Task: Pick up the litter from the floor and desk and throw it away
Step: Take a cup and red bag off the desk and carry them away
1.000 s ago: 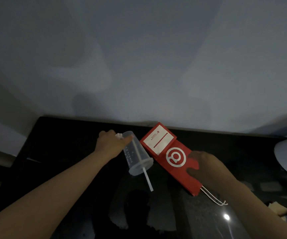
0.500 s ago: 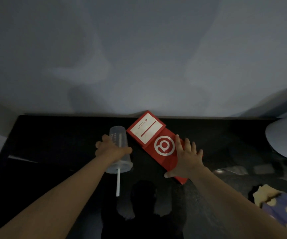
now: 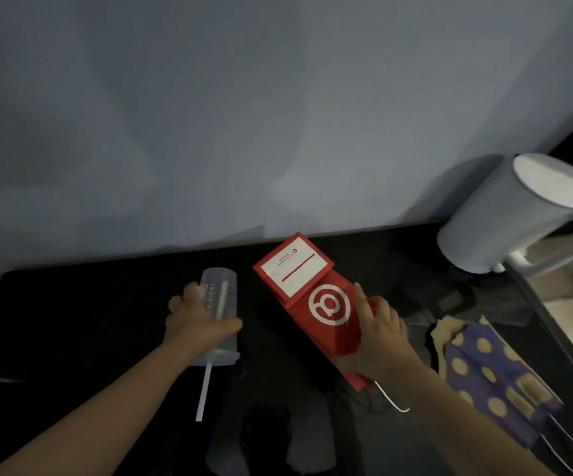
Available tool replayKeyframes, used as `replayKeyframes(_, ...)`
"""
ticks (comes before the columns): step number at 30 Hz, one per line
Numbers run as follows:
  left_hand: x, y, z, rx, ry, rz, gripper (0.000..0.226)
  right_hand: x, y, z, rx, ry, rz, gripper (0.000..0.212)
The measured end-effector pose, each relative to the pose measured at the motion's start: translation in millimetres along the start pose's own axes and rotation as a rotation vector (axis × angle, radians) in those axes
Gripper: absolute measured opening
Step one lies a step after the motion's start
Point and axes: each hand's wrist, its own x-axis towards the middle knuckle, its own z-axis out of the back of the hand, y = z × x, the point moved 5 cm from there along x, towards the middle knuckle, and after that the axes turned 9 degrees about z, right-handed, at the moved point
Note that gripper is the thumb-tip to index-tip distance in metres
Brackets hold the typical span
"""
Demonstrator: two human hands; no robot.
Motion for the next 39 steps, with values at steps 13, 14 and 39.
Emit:
replayKeyframes(13, -97, -82, -39, 0.137, 0.1, -0.297, 0.093, -170, -91, 37, 0.016, -0.082, -0.3, 0.136)
replayKeyframes(14, -104, -89, -46, 0.141, 0.105, -0.31, 0.094, -176, -102, 39, 0.019, -0.079, -0.312, 0.137)
replayKeyframes(39, -175, -156, -203, 0.236, 0.049, -0.118, 0.097, -111, -317, 26, 0.122, 0.078, -0.33, 0.141)
